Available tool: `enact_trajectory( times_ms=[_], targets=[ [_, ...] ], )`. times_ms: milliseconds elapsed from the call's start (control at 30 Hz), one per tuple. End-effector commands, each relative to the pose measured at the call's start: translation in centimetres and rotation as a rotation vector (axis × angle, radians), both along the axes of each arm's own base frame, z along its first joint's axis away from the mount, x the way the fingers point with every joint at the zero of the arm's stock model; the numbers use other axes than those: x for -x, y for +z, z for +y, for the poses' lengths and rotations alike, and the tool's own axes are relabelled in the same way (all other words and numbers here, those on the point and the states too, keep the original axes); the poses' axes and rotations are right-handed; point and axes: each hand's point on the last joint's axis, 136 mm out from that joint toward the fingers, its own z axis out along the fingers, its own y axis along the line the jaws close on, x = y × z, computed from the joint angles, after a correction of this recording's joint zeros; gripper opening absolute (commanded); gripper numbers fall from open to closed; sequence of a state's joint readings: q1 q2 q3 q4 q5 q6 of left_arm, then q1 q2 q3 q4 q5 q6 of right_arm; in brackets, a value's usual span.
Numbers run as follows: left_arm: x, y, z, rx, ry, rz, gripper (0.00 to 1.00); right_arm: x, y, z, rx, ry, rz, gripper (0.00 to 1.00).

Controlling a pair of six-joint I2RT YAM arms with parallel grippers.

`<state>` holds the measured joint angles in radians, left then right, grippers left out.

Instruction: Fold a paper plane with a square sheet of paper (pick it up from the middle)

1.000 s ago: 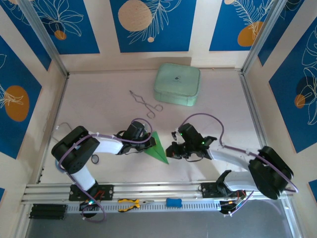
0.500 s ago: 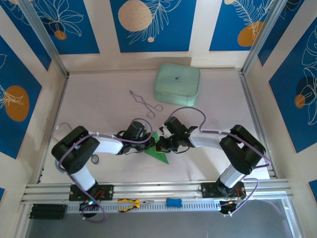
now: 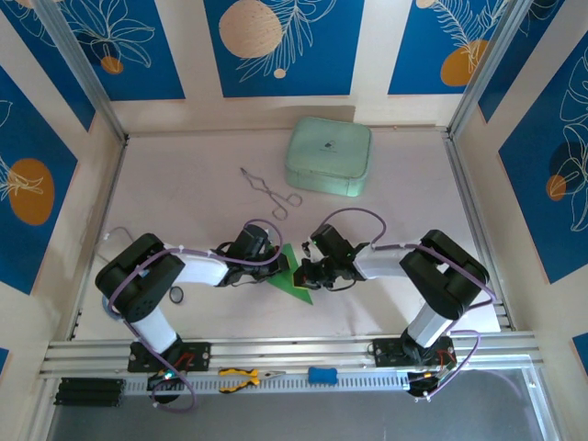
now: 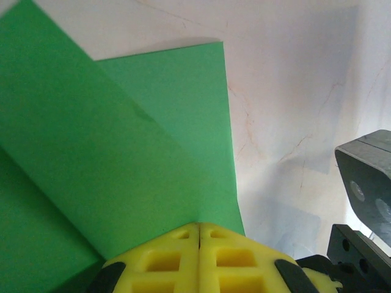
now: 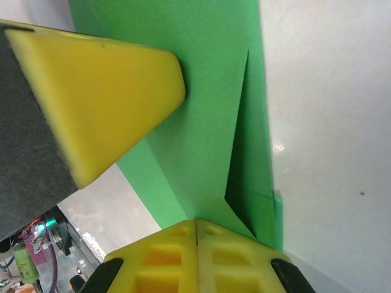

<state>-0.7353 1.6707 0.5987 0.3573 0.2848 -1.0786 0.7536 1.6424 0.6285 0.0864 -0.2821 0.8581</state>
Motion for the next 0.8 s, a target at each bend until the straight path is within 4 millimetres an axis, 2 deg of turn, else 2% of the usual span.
enact_trajectory(
  times_ms=[0, 167, 300, 400, 533, 767],
  targets=[
    [0.3, -0.9, 1.5, -0.086, -0.006, 0.013, 0.0, 2.4, -2.8, -2.7, 0.103, -0.027, 0.108, 0.04],
    [-0.3, 2.9, 1.0, -0.064, -0.044, -0.067, 0.03, 2.4, -3.0, -3.1, 0.095, -0.037, 0.122, 0.04],
    [1.0, 4.5, 1.9, -0.034, -0.045, -0.115, 0.02, 2.4, -3.2, -3.3, 0.105, -0.046, 0.125, 0.03],
    [1.9, 4.6, 1.3, -0.003, -0.088, -0.104, 0.0, 2.4, -3.3, -3.4, 0.11, -0.047, 0.134, 0.02],
    [2.8, 3.8, 0.3, 0.009, -0.11, -0.082, 0.0, 2.5, -3.5, -3.5, 0.116, -0.053, 0.143, 0.02],
    [3.1, 1.9, -1.4, 0.027, -0.124, -0.04, 0.0, 2.7, -3.6, -3.6, 0.122, -0.048, 0.148, 0.01]
  ],
)
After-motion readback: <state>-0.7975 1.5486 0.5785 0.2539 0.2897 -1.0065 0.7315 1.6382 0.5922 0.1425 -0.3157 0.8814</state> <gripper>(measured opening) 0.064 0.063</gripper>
